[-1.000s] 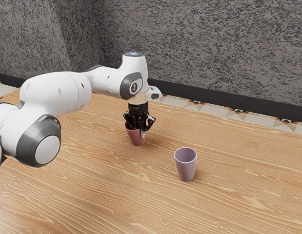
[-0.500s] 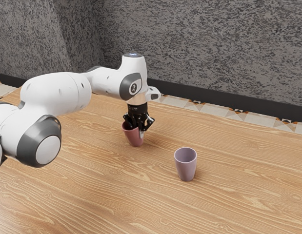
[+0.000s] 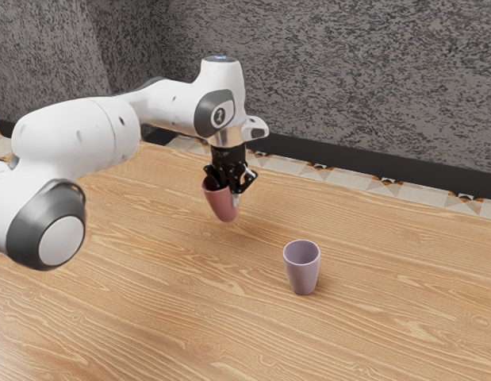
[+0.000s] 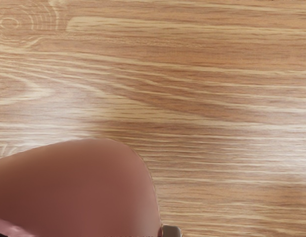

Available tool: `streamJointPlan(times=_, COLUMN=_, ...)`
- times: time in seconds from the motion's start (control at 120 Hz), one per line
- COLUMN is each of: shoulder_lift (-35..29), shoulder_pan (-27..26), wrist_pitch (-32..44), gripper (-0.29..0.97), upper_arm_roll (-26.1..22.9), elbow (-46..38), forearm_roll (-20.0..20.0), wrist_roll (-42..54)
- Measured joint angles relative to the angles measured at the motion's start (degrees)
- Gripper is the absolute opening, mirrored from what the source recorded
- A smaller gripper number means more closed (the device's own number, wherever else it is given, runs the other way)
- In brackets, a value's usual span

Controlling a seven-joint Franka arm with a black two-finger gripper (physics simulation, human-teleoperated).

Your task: Place the left cup onto the right cup

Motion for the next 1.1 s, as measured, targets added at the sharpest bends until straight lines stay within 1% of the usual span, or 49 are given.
streamJointPlan(times=0.192, shoulder_lift=-4.17, shoulder_pan=-4.89, wrist_pitch=-2.71, gripper=-0.08, upper_arm_roll=-0.74, elbow=-0.87, forearm_roll=0.81, wrist_roll=-0.39)
streamJointPlan(times=0.283, shoulder_lift=-5.16, shoulder_pan=-7.25, wrist_pitch=-3.66, gripper=-0.07, upper_arm_roll=-1.14, elbow=-1.01, forearm_roll=0.94, wrist_roll=-0.71)
streamJointPlan(times=0.442, shoulder_lift=-6.05, shoulder_pan=-9.34, wrist_pitch=-5.02, gripper=-0.08, upper_arm_roll=-3.29, elbow=-0.95, forearm_roll=2.10, wrist_roll=-1.65)
streamJointPlan(times=0.842, shoulder_lift=-3.43, shoulder_pan=-11.44, wrist_pitch=-6.06, gripper=-0.08, upper_arm_roll=-6.11, elbow=1.15, forearm_roll=2.61, wrist_roll=-3.46)
streamJointPlan(times=1.1, shoulder_lift=-3.01, shoulder_pan=-12.43, wrist_pitch=-6.11, gripper=-0.08, upper_arm_roll=-6.37, elbow=1.81, forearm_roll=2.62, wrist_roll=-4.50)
